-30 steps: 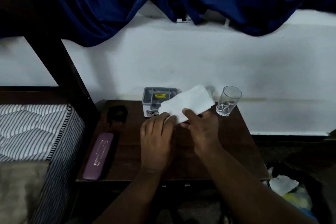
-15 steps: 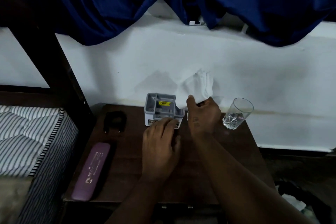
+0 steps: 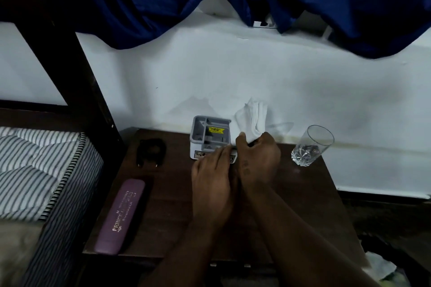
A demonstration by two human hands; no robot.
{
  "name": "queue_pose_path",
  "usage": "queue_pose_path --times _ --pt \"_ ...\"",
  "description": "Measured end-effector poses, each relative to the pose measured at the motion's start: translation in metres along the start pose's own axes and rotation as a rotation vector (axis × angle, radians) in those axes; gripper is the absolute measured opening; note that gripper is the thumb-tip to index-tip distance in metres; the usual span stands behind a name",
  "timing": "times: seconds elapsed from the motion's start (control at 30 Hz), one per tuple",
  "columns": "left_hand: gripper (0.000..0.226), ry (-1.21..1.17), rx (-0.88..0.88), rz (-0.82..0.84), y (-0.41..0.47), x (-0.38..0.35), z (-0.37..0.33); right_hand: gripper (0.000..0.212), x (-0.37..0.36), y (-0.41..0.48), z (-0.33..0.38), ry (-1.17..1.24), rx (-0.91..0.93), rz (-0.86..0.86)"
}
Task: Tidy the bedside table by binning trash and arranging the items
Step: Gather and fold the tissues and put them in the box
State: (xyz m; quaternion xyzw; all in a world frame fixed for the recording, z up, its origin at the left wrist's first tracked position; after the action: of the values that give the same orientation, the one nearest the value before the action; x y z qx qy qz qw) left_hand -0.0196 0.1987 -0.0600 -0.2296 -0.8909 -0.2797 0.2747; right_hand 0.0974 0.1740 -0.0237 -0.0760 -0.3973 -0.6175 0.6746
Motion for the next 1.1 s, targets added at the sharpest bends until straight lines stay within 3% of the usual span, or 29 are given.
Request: queue_pose_path --times 0.23,0.53,0.87,1.1 --pt "0.055 -0.014 0.012 0.025 -0.001 0.000 0.002 0.024 -0.004 0.005 0.003 -0.066 0.057 0.026" --pt "0.053 -0.004 0.023 -0.017 -0.002 -0.006 0.006 0.027 -0.023 0.028 0.003 -0.212 0.061 0.225" --pt "0.055 -0.012 0.045 0.023 -0.002 -0.005 0.007 0.024 -0.034 0.024 -0.003 -0.147 0.042 0.322" --pt "0.057 -0.003 0.063 0.046 0.000 0.000 0.005 0.048 -0.025 0.027 0.001 -0.082 -0.035 0.392"
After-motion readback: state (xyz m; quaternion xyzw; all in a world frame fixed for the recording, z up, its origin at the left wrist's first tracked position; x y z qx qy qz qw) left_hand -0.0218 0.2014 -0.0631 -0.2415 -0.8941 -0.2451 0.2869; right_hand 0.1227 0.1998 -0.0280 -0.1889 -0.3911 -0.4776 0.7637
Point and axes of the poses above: each hand's wrist, its own y-axis towards the middle knuckle, its own x-axis out of the back of the hand, z = x × y, the point moved 3 cm from there along y, towards the middle knuckle, and after that the axes turned 10 degrees about -y, right-handed, at the moved point
